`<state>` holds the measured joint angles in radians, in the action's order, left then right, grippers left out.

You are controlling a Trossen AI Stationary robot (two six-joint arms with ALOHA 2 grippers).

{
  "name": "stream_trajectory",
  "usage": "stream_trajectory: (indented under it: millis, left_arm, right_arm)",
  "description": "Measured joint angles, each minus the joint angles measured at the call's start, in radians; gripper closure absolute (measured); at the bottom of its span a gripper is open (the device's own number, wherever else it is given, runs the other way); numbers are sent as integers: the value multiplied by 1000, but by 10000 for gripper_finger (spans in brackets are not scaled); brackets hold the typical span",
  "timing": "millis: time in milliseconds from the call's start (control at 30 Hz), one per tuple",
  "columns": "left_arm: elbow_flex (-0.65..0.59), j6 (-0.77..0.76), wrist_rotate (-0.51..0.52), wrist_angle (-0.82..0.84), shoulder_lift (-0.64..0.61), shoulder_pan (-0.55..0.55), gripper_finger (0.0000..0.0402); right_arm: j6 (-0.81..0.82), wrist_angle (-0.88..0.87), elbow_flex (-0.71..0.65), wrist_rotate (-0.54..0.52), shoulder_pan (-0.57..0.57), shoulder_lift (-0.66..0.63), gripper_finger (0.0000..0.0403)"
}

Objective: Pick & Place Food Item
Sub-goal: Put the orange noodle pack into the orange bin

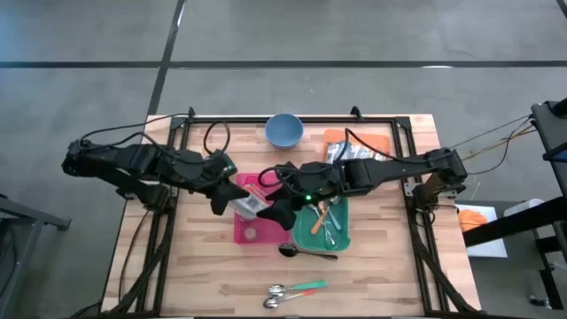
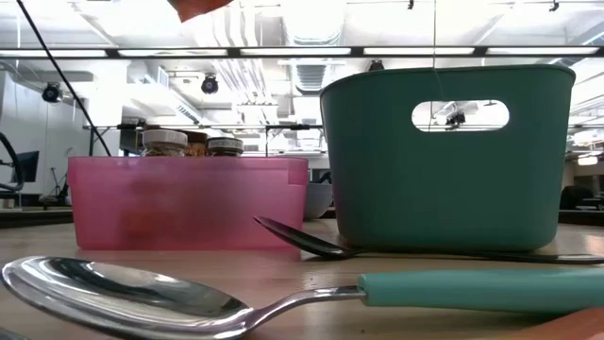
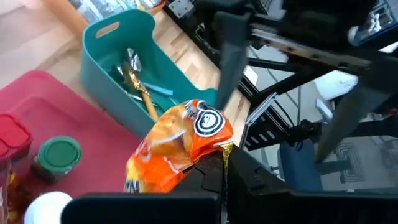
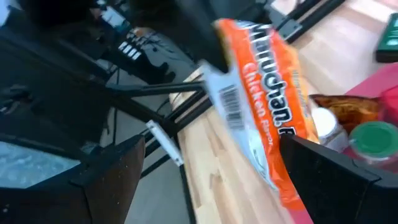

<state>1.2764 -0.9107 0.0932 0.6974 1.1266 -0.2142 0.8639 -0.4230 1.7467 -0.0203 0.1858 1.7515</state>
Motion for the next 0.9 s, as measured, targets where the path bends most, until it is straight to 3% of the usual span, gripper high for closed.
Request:
stream_trajectory:
  millis: [400,900]
  left_arm:
    - [114,81,-29,54,67,8,401]
    - [120,70,-72,48,67,7,401]
  right_arm:
    - [-14,-34,0,-13,-10,-7,36]
    - [-124,-52,0,-22,-10,-32,36]
